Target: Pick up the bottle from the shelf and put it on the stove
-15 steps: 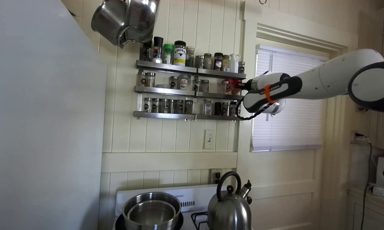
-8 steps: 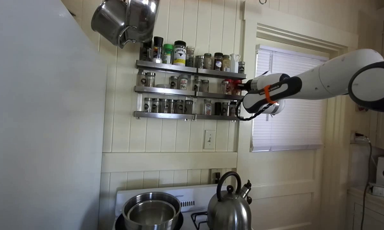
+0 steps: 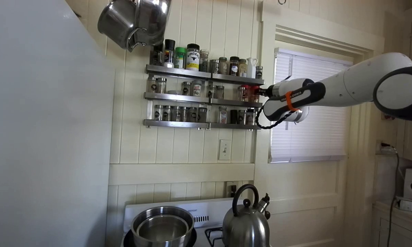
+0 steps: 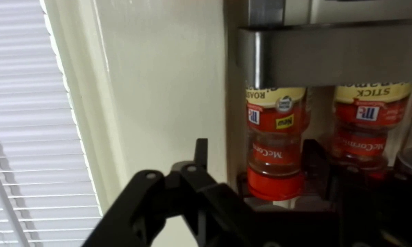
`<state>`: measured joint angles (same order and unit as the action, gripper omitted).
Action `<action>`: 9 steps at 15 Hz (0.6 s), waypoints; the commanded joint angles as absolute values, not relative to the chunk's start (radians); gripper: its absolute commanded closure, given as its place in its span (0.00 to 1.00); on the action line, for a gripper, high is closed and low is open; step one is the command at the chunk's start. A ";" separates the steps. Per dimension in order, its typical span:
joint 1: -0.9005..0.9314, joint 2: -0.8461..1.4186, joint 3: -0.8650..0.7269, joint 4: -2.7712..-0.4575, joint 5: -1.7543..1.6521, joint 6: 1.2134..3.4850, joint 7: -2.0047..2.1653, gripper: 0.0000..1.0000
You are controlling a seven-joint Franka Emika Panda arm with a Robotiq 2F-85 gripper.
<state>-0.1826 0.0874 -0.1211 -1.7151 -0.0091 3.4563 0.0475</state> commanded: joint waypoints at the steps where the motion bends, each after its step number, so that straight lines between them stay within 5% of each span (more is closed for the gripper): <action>1: -0.185 0.109 -0.106 -1.683 -0.027 3.462 0.065 0.00; 9: -0.223 0.157 -0.052 -1.629 -0.073 3.461 0.100 0.00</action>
<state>-0.1910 0.1263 -0.0773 -1.6658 -0.0304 3.4563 0.0606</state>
